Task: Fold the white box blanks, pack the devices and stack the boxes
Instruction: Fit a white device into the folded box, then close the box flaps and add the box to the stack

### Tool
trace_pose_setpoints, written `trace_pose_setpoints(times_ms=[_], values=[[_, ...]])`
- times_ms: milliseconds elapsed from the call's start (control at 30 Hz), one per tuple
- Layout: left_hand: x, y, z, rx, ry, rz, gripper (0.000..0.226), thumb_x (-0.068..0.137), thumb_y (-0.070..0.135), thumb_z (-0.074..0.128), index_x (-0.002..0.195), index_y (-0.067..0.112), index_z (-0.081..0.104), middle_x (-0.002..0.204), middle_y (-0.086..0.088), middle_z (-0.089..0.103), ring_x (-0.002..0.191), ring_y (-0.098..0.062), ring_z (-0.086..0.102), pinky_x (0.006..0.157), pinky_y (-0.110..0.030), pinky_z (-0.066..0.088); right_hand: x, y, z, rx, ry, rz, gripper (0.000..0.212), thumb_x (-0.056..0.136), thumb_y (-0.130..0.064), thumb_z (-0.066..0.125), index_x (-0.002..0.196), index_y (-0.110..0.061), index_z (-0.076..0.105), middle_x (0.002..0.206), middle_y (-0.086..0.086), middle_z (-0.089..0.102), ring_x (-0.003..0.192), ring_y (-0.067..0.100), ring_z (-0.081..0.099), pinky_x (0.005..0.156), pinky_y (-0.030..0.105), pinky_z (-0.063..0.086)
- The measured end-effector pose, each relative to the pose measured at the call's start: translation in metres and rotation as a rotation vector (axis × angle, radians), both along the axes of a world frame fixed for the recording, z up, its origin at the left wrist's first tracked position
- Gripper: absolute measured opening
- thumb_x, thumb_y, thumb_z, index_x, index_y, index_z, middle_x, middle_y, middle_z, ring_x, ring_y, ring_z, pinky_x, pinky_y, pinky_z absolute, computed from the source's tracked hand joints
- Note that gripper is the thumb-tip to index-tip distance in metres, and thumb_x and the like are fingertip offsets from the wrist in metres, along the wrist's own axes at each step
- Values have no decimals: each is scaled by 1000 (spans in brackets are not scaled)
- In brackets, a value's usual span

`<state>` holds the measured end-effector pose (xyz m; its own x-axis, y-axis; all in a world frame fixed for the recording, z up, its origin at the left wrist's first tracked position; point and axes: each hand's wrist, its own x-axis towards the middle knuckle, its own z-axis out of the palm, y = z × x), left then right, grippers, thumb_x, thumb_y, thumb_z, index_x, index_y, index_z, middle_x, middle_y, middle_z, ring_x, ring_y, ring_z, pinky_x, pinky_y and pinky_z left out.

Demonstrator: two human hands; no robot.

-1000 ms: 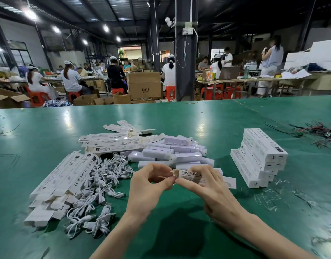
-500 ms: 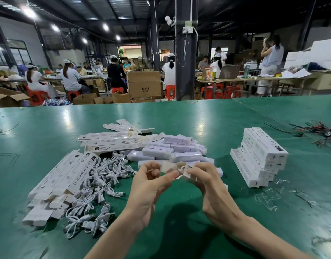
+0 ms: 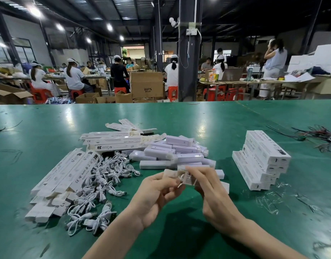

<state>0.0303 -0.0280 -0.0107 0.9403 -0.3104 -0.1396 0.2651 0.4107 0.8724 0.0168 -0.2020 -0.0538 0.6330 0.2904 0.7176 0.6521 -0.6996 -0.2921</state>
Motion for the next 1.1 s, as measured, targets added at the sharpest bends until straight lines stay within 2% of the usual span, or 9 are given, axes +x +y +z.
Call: trace_pose_setpoints(times_ms=[100, 200, 300, 433, 533, 633, 800, 1033, 1100], values=[[0, -2, -9, 301, -255, 251, 21, 82, -5, 69, 95, 9, 60, 91, -7, 64, 66, -13, 63, 57, -24, 54, 3, 1, 2, -125, -20, -124, 82, 56, 15, 48, 135, -4, 48, 115, 10, 53, 103, 27, 52, 89, 35, 41], [0, -1, -17, 710, -656, 508, 35, 81, 14, 76, 93, 27, 46, 92, 8, 55, 77, -7, 58, 66, -23, 51, 6, 2, 3, -180, -31, -208, 81, 51, 12, 50, 132, -3, 52, 111, 11, 55, 99, 29, 53, 86, 33, 38], [1, -1, -21, 895, -922, 534, 11, 88, 23, 67, 91, 29, 58, 94, 15, 53, 92, -4, 52, 78, -15, 42, 6, 0, 2, -203, -46, -245, 82, 50, 11, 50, 130, -4, 52, 110, 11, 55, 98, 30, 53, 85, 33, 37], [6, 1, -30, 988, -950, 469, 8, 86, 27, 71, 93, 23, 71, 90, 16, 52, 95, -4, 49, 84, -9, 33, 6, -2, 1, -215, -31, -238, 81, 50, 12, 49, 129, -4, 54, 108, 10, 54, 97, 30, 53, 85, 32, 36], [7, 1, -30, 945, -850, 388, 7, 83, 26, 74, 90, 27, 73, 88, 14, 58, 87, 0, 52, 75, -10, 36, 6, -1, 0, -216, -29, -215, 81, 48, 10, 47, 127, -6, 55, 108, 8, 53, 99, 25, 48, 84, 32, 38], [10, 3, -27, 771, -695, 371, 16, 82, 19, 76, 77, 34, 71, 81, 14, 68, 78, 0, 59, 70, -13, 41, 7, -1, -2, -178, 18, -184, 81, 49, 18, 54, 127, -6, 56, 108, 8, 53, 98, 27, 51, 83, 38, 48], [19, 10, -20, 427, -517, 497, 7, 96, 13, 54, 90, 13, 57, 85, 0, 70, 86, -20, 68, 82, -37, 55, 13, -4, -2, -14, 46, -210, 81, 52, 27, 56, 125, -8, 55, 107, 4, 51, 94, 24, 47, 79, 45, 50], [18, 11, -12, 292, -543, 402, 14, 94, -6, 51, 95, 2, 62, 85, 0, 71, 79, -10, 67, 76, -21, 54, 14, -9, 3, 213, -54, -220, 87, 73, 27, 52, 137, -30, 34, 110, -5, 39, 94, 22, 44, 80, 44, 48], [15, 7, -12, 254, -523, 316, 15, 92, -9, 53, 94, 2, 65, 89, -1, 74, 82, -12, 68, 77, -20, 55, 12, -9, 8, 166, -86, -173, 82, 79, 23, 54, 133, -36, 40, 111, 1, 39, 94, 25, 46, 82, 40, 46]])
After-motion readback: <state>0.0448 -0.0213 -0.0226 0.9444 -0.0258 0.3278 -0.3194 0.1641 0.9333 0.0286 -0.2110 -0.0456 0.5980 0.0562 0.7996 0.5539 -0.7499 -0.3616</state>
